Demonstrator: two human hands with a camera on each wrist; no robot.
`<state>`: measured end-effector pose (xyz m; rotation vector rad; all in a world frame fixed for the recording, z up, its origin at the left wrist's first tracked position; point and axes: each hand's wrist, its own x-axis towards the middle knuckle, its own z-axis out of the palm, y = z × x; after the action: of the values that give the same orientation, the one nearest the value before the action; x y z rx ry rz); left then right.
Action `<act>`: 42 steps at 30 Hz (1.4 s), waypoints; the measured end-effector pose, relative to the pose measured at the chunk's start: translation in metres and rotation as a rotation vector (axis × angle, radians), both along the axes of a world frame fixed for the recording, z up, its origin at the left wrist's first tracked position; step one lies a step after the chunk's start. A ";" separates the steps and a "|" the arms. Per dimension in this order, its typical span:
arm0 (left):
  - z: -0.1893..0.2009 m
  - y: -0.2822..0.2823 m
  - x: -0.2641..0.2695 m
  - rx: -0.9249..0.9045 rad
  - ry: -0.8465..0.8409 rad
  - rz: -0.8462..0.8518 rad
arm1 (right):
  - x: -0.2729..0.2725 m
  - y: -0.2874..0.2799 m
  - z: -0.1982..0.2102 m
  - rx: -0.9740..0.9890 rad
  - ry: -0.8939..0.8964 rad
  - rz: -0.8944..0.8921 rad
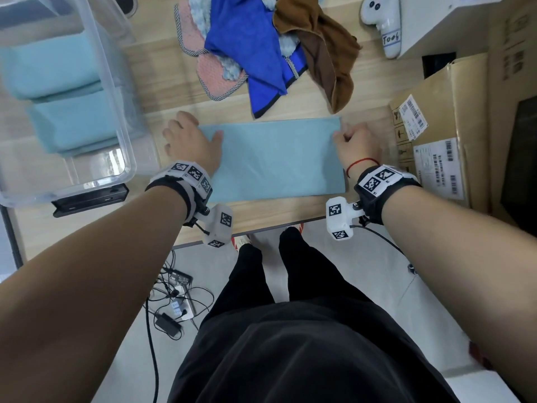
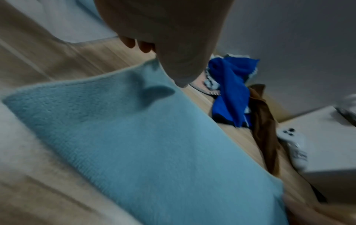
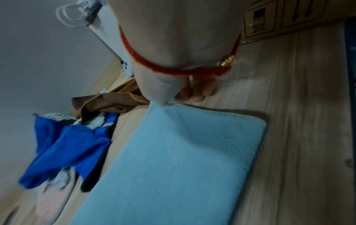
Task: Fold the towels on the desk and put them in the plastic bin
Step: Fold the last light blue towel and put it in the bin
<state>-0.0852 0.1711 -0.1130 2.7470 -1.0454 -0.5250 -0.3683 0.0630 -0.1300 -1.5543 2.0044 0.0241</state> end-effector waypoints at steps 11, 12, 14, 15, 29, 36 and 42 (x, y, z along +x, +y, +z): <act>-0.014 0.034 -0.073 0.193 0.266 -0.558 | 0.010 0.033 0.006 0.243 0.085 0.099; -0.016 0.037 -0.074 0.191 0.247 -0.560 | 0.010 0.035 0.007 0.240 0.066 0.095; -0.019 0.040 -0.076 0.185 0.220 -0.571 | 0.008 0.038 0.005 0.221 -0.010 0.066; -0.019 0.039 -0.076 0.187 0.217 -0.574 | 0.009 0.039 0.006 0.214 -0.067 0.037; -0.014 0.039 -0.098 0.320 0.137 -0.588 | -0.016 0.047 0.024 0.350 -0.531 -0.206; -0.004 0.036 -0.083 0.164 0.376 -0.468 | 0.014 0.044 0.046 0.280 -0.621 -0.052; 0.003 0.064 -0.024 -0.013 0.371 -0.237 | 0.068 0.049 0.063 0.237 -0.600 0.113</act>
<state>-0.1096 0.2350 -0.1103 2.3920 -1.2681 -1.0096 -0.3006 0.1116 -0.0670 -1.3224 1.3906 -0.1392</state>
